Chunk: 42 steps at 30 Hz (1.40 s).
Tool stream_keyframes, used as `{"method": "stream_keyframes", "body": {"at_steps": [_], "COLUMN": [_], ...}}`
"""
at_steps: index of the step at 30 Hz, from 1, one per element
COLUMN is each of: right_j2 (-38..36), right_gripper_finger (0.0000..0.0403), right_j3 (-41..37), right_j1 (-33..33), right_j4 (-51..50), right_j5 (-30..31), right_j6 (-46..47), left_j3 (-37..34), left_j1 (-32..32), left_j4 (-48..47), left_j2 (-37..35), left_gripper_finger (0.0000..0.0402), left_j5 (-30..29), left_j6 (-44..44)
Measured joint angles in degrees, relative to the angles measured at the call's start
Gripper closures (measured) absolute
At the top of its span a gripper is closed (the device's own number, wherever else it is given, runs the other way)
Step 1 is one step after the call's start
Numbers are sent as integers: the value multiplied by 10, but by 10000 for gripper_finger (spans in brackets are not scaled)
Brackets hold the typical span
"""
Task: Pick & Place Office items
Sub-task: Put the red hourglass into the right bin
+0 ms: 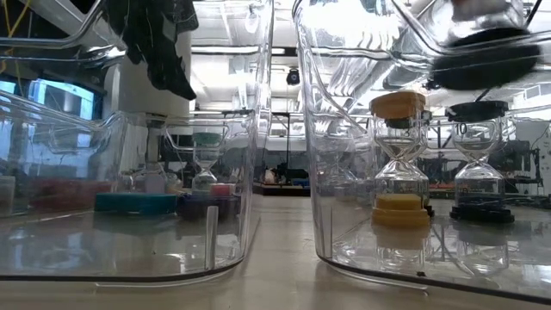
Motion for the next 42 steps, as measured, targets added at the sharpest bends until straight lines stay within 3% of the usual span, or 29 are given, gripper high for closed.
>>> {"method": "stream_keyframes", "body": {"at_steps": [7, 12, 29, 42], "right_j2": [39, 63, 93, 93], "right_gripper_finger": [208, 208, 208, 207], "right_j3": [0, 0, 0, -24], "right_j1": [-2, -2, -13, -36], "right_j4": [-57, -108, -62, -47], "right_j5": [-16, 12, 25, 8], "right_j6": [19, 25, -55, -2], "left_j3": [0, 0, 0, 0], "left_j1": [-19, -36, -88, -131], "left_j4": [3, 3, 34, 40], "left_j2": [0, 0, 0, 0], "left_gripper_finger": [126, 126, 126, 126], "left_j5": [-1, -1, 0, -1], "left_j6": [0, 0, -11, -24]}}
